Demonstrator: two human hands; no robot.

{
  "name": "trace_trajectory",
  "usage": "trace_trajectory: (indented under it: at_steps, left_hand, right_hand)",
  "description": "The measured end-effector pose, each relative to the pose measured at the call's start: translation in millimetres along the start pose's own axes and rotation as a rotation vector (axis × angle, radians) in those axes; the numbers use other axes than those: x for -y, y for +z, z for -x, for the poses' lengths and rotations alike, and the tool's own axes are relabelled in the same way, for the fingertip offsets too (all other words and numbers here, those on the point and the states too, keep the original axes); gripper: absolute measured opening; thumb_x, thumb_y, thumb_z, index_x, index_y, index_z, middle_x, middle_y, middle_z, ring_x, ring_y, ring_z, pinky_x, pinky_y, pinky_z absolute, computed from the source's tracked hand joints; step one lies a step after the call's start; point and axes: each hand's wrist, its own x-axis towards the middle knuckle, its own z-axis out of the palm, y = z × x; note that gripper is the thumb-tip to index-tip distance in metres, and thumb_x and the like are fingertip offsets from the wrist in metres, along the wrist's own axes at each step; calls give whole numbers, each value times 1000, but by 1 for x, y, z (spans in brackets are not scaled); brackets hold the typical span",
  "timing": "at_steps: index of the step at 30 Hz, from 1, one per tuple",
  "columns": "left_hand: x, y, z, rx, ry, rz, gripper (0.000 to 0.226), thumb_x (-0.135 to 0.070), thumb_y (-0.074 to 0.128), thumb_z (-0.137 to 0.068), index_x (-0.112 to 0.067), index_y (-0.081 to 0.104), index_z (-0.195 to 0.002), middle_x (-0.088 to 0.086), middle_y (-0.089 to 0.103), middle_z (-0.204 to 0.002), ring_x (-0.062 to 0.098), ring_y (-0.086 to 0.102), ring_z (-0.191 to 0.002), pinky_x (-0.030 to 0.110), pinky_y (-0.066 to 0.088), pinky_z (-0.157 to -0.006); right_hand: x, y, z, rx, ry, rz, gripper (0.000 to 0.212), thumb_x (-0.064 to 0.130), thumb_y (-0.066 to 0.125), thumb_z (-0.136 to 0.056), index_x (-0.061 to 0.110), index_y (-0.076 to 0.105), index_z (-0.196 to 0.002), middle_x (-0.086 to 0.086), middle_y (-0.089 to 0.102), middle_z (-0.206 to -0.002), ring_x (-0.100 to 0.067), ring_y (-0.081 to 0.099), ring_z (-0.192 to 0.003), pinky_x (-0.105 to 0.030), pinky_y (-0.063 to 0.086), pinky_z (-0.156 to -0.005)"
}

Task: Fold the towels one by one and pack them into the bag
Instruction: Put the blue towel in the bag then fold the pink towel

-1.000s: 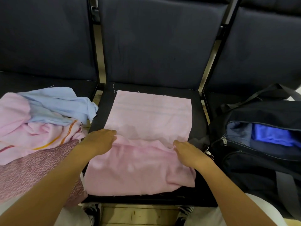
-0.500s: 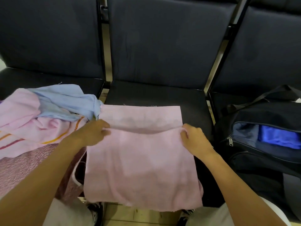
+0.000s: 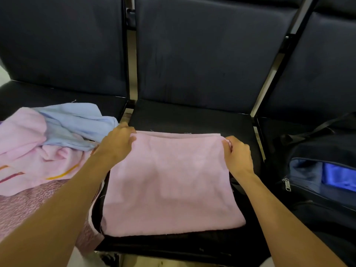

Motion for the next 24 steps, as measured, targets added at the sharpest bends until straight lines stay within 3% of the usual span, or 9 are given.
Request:
trace_trajectory:
  at_steps: [8, 13, 17, 21, 24]
  left_hand:
    - [10, 29, -20, -24, -61, -148, 35, -19, 53, -98, -9, 52, -132, 10, 48, -138, 28, 46, -125, 37, 40, -108]
    - [5, 33, -28, -40, -99, -146, 38, -25, 48, -100, -6, 49, -133, 16, 56, -132, 31, 52, -121, 38, 41, -103]
    - [7, 27, -33, -8, -74, -234, 29, -28, 53, -98, -13, 59, -122, 11, 57, -123, 28, 53, -113, 37, 41, -97]
    - [8, 20, -32, 35, -67, -196, 21, -25, 53, -98, -14, 64, -112, 9, 64, -112, 26, 57, -103, 34, 39, -91]
    - [9, 15, -30, 27, -47, -161, 21, -23, 53, -99, -12, 63, -114, 11, 65, -111, 27, 60, -100, 34, 44, -85]
  right_hand:
    - [0, 34, -10, -27, -11, -64, 25, 24, 44, -105, 6, 61, -108, -11, 60, -109, -25, 61, -97, -40, 56, -83]
    - [-2, 43, -13, -90, 112, -297, 21, 25, 49, -103, 10, 52, -89, -11, 58, -86, -25, 58, -75, -36, 49, -61]
    - [2, 43, -14, -10, 82, -335, 24, 18, 65, -93, 0, 62, -78, -11, 65, -85, -19, 55, -75, -13, 43, -64]
    - [5, 41, -14, 137, 174, -435, 16, 21, 71, -90, 6, 69, -83, -7, 69, -83, -20, 64, -79, -23, 50, -67]
    - [7, 36, -17, 177, 199, -463, 15, 21, 68, -92, 11, 63, -81, -6, 66, -81, -21, 62, -78, -25, 49, -64]
